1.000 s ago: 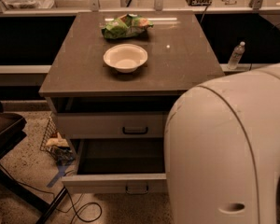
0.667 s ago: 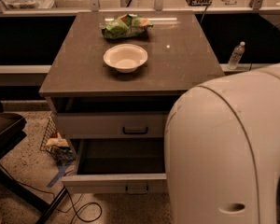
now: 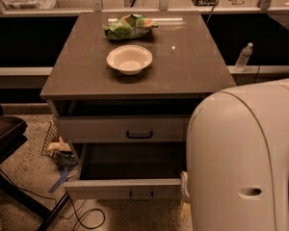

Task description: Open middle drawer

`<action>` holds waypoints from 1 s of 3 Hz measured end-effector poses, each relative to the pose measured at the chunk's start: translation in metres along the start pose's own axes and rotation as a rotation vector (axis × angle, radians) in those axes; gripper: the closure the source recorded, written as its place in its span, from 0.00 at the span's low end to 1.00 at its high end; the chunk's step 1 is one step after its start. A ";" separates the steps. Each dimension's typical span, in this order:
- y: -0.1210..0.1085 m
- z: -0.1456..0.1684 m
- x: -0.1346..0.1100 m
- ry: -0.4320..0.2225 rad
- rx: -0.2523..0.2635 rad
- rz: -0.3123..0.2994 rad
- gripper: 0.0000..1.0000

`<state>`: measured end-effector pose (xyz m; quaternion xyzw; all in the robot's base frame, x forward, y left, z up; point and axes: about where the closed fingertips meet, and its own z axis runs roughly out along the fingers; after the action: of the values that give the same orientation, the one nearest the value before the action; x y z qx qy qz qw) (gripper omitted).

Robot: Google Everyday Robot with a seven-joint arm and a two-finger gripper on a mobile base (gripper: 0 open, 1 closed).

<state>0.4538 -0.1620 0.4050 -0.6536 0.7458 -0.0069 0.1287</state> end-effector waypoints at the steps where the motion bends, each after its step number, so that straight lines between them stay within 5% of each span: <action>1: 0.020 0.000 -0.003 0.001 -0.023 0.014 0.39; 3: 0.026 -0.076 0.009 0.074 0.117 0.170 0.86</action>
Offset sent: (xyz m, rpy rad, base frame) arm -0.1564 -0.0129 0.0754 -0.1901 0.0585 -0.0653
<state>0.4121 -0.1788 0.4718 -0.5785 0.8012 -0.0636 0.1391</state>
